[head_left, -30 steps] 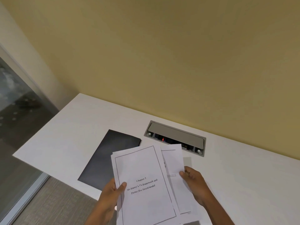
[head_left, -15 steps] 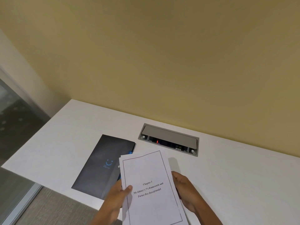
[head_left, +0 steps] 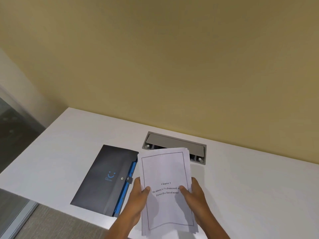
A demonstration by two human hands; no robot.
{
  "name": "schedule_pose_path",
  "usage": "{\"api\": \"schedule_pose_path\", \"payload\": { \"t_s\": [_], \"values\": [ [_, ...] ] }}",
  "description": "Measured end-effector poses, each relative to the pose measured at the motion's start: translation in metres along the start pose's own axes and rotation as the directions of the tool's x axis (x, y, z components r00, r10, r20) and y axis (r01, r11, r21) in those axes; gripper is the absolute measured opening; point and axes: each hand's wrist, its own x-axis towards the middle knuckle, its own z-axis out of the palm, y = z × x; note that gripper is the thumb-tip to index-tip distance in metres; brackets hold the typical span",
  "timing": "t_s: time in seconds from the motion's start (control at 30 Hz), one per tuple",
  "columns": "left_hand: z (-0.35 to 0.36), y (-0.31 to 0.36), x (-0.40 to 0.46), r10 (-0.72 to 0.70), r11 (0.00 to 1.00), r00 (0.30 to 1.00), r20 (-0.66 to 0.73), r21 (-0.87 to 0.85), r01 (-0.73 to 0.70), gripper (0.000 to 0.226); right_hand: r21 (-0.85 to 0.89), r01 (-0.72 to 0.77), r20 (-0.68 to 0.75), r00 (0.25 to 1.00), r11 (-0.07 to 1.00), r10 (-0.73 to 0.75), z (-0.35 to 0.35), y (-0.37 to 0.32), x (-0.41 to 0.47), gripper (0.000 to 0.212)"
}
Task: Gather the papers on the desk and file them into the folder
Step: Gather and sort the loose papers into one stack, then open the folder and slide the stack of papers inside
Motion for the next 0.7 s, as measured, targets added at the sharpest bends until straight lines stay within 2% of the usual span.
{"api": "schedule_pose_path", "payload": {
  "t_s": [0.23,0.4,0.53,0.7],
  "values": [
    [0.020,0.003,0.004,0.147,0.989,0.989,-0.017,-0.023,-0.148,0.044,0.079,0.108,-0.170,0.981,0.991,-0.094,0.000,0.001,-0.018,0.041],
    [0.024,-0.021,0.007,0.165,0.986,0.986,-0.004,0.034,-0.165,0.028,0.088,0.034,-0.246,0.969,0.996,-0.011,0.003,0.035,-0.023,0.033],
    [0.026,-0.047,0.013,0.157,0.979,0.987,0.011,0.130,-0.157,0.029,0.129,-0.026,-0.239,0.970,0.991,0.056,0.007,0.062,-0.024,0.039],
    [0.032,-0.057,0.021,0.158,0.975,0.987,0.006,0.157,-0.157,0.027,0.173,-0.048,-0.252,0.964,0.984,0.091,0.012,0.069,-0.020,0.033]
  ]
}}
